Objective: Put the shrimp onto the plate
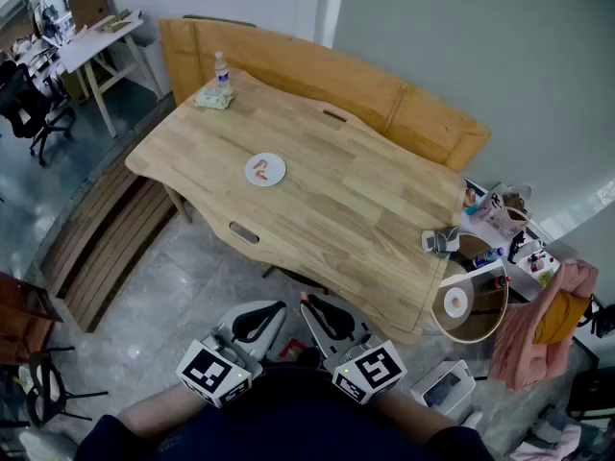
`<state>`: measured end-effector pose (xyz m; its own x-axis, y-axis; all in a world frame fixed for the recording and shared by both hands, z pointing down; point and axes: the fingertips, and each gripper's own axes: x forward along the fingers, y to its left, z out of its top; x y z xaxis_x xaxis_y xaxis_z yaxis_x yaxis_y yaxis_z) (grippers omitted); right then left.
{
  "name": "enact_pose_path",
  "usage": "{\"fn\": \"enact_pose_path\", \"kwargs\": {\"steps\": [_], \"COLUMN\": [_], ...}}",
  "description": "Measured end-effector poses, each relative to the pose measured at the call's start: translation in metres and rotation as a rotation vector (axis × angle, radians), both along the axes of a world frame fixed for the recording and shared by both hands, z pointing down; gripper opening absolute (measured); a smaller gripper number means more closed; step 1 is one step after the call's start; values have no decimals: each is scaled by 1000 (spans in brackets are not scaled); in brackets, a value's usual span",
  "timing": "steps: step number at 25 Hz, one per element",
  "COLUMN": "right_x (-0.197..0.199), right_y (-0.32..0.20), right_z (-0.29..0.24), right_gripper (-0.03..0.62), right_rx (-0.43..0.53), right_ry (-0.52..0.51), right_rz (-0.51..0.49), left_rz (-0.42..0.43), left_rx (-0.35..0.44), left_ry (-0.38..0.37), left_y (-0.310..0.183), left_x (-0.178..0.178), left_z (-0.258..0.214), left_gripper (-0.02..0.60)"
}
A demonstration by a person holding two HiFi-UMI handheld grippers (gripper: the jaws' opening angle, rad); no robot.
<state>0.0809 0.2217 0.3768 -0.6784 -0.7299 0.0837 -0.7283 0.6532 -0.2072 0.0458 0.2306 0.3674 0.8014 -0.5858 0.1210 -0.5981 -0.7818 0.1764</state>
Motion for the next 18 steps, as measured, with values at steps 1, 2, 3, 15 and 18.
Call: {"fn": "enact_pose_path", "kwargs": {"steps": [1,2,3,15,18], "right_x": [0,-1,-1,-1,1], "right_y": [-1,-2,-3,-6,-8], "right_z": [0,1,1,2,2], "right_gripper": [61,61,61,63,62], "right_rx": [-1,-2,-3,-9,-10], "right_ry": [0,1,1,-29,-30], "right_rz": [-1,-1,-2,-24,-31], "left_rz": [0,0,0,-20,-25], "left_rx": [2,4,5,-17,-22], "left_ry": [-1,-2,-3,-3,-9], "left_y": [-1,-3,-4,-8,-9], "left_x": [0,0,0,1,3], "left_z": [0,0,0,2,2], "left_gripper": [5,5,5,5,5]}}
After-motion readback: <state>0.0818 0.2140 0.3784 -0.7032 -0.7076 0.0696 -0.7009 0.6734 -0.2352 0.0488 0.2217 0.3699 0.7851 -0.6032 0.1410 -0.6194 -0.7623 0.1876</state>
